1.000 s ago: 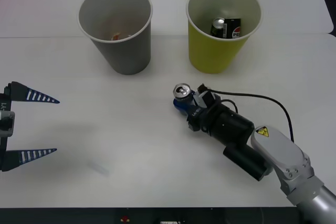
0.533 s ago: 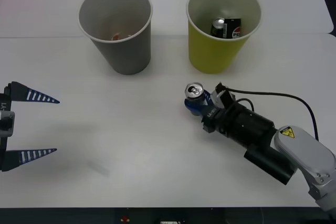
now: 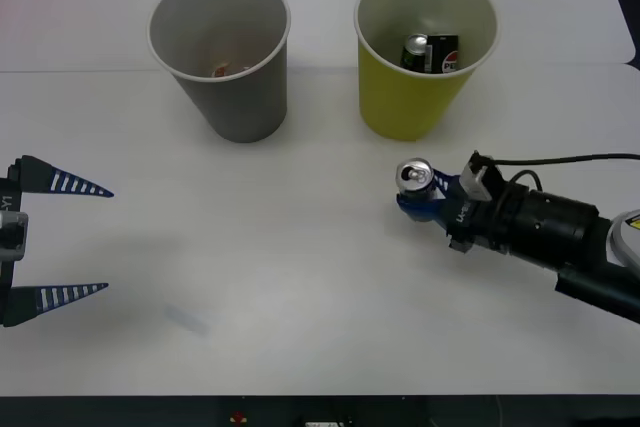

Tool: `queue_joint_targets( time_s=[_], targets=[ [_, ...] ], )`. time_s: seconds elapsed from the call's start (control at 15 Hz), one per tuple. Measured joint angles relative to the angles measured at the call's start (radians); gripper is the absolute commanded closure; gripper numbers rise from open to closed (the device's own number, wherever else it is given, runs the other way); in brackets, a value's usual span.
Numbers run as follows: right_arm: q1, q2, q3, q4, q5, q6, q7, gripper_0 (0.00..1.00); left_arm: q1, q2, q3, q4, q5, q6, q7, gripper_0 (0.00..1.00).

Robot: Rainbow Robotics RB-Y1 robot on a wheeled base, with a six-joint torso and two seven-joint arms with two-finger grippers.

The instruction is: Put the can into the green bin and the plastic bottle into the gray bin

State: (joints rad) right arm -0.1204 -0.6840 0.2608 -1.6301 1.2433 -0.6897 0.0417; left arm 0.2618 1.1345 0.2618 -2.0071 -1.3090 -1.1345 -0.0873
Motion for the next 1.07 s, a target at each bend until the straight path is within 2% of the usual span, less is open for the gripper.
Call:
queue_joint_targets(
  time_s=[0.27,0.6,0.8,0.93,1.07],
  targets=[
    [0.009,0.016,-0.225,-0.075,0.223,-0.312,-0.233,1.0,0.0,0.0,0.0,0.0,0.0,0.0,0.0,0.0],
    [0.028,0.075,-0.429,-0.276,0.444,-0.503,-0.579,1.0,0.0,0.0,0.0,0.0,0.0,0.0,0.0,0.0],
    [0.028,0.095,-0.494,-0.378,0.512,-0.549,-0.77,1.0,0.0,0.0,0.0,0.0,0.0,0.0,0.0,0.0],
    [0.022,0.093,-0.515,-0.427,0.524,-0.557,-0.883,1.0,0.0,0.0,0.0,0.0,0.0,0.0,0.0,0.0],
    [-0.02,0.092,-0.545,-0.447,0.526,-0.613,-0.976,1.0,0.0,0.0,0.0,0.0,0.0,0.0,0.0,0.0]
  ],
)
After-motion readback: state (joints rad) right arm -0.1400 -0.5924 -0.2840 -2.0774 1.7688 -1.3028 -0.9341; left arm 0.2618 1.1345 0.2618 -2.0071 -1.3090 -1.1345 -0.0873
